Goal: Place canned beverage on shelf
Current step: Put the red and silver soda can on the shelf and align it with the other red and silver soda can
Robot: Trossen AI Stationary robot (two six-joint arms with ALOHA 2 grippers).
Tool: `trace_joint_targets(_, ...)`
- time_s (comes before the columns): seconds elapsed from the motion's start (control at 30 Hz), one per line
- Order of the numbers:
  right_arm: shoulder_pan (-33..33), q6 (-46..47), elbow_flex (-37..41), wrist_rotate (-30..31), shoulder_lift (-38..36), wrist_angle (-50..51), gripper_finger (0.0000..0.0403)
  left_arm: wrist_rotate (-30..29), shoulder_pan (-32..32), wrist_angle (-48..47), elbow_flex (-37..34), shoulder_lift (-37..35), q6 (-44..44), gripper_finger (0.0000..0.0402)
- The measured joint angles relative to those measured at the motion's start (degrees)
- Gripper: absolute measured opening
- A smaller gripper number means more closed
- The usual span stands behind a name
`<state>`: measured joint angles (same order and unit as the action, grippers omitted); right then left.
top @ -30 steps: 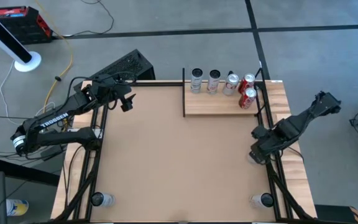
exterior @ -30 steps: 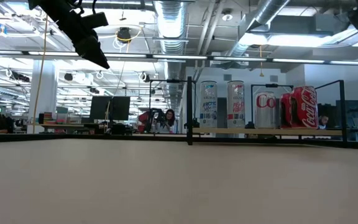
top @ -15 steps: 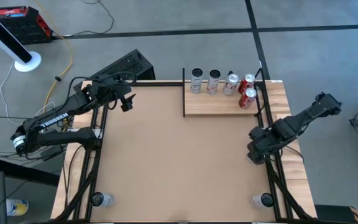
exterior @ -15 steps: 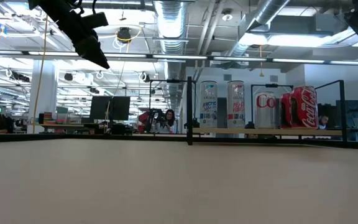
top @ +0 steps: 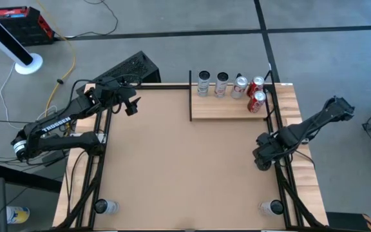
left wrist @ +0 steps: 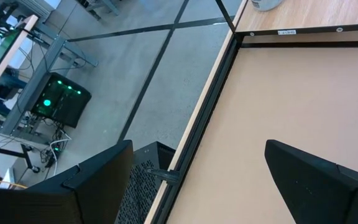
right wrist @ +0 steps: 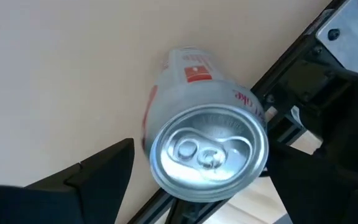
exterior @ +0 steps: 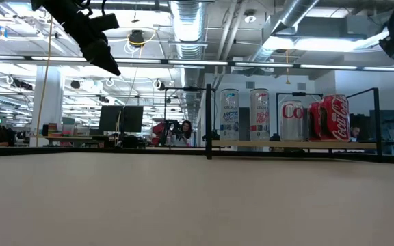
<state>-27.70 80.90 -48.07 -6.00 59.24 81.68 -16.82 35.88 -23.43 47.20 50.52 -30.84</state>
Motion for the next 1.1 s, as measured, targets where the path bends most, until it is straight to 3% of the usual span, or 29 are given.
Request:
trace_joint_targets(0.3,0.0,-0.5,3.0,0.0,0.0,-2.2,0.0373,0.0,0.0,0.0,0.0,0.0,0.0,0.035)
trace_joint_targets(0.47,0.2,-4.3,3.9,0.0,0.0,-3.4,0.0323,0.0,0.0,0.0,0.0,0.0,0.0,0.035)
trace_joint_targets(0.73,2.5,-11.4,-2.2,3.9,0.1,-4.2,0.0322,0.0,0.0,0.0,0.0,0.0,0.0,0.035)
trace_joint_targets(0.93,9.8,-22.9,-10.7,11.7,2.6,-5.0,0.0322,0.0,0.0,0.2,0.0,0.0,0.0,0.035)
trace_joint_targets(1.1,20.6,-42.0,-18.2,15.1,9.6,-5.5,0.0322,0.0,0.0,0.4,0.0,0.0,0.0,0.035)
